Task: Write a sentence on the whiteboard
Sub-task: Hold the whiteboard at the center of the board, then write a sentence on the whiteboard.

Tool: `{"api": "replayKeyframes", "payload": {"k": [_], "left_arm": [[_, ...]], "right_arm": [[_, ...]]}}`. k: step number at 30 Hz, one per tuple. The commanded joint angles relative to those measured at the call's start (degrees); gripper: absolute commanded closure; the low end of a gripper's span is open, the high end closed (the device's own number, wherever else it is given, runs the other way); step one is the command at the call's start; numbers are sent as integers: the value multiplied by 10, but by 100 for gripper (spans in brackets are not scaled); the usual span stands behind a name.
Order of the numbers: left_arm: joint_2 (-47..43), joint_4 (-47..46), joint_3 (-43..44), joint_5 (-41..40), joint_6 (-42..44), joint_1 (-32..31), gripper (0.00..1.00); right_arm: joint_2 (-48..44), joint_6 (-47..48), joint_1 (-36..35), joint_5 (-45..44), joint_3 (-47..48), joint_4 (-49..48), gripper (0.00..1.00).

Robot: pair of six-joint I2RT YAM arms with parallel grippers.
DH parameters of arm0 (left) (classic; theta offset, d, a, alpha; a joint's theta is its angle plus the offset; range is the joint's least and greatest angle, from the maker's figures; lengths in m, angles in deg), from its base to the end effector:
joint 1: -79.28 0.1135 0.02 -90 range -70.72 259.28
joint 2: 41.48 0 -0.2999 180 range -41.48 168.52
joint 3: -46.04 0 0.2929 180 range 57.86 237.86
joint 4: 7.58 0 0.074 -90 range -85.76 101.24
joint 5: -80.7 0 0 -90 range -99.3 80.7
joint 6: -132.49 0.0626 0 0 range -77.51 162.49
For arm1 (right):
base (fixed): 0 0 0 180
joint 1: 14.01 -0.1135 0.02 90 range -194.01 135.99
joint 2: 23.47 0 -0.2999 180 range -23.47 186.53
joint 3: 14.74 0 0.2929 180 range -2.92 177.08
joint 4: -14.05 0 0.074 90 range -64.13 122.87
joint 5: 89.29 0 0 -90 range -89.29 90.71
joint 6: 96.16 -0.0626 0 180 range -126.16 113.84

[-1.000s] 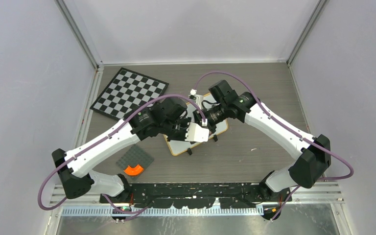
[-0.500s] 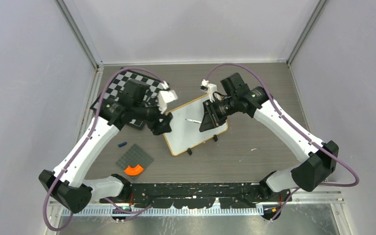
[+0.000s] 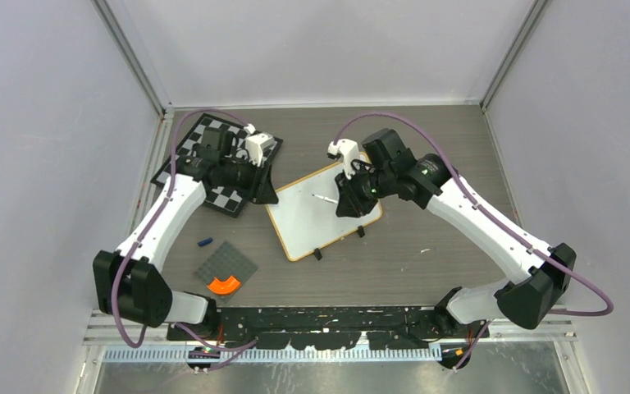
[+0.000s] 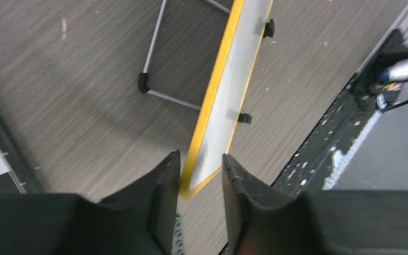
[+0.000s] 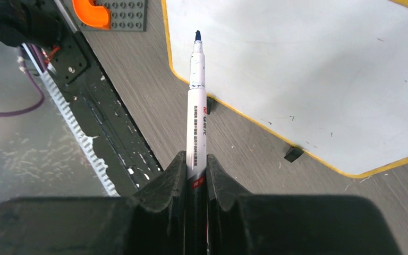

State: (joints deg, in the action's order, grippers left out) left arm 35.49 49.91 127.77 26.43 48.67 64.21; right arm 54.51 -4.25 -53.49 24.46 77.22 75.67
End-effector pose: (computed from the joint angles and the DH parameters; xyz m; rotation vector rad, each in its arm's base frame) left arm 0.2994 -0.1185 0.3307 0.7039 2.3274 -0.8400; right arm 0.2389 0.2294 0.3806 -1.0549 2.2263 0.7952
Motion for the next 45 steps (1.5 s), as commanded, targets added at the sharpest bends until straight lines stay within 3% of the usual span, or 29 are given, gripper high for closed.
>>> {"api": "replayKeyframes", "payload": {"k": [1,9,11,16,18,20,28,37,45], "left_arm": [[17,-69,-9,78,-42,2,71],[28,-106,-22,102,-58,2,100],[26,-102,-23,102,-56,2,100],[12,-98,-27,79,-48,5,76],[8,-98,-31,72,-40,7,72],[6,-96,-31,71,-33,7,73],[28,-76,-13,91,12,9,100],[97,44,63,124,170,27,100],[176,113,136,175,222,26,100]], "right_arm": [[4,54,-37,-55,5,-27,100],[23,80,-73,-92,-33,-95,100],[28,80,-80,-94,-36,-105,100],[31,78,-94,-112,-52,-119,100],[23,76,-94,-118,-62,-128,100],[21,76,-95,-122,-65,-131,100],[34,80,-99,-113,-50,-132,100],[32,81,-99,-75,-36,-110,100],[43,89,-105,-123,-26,-108,100]]}}
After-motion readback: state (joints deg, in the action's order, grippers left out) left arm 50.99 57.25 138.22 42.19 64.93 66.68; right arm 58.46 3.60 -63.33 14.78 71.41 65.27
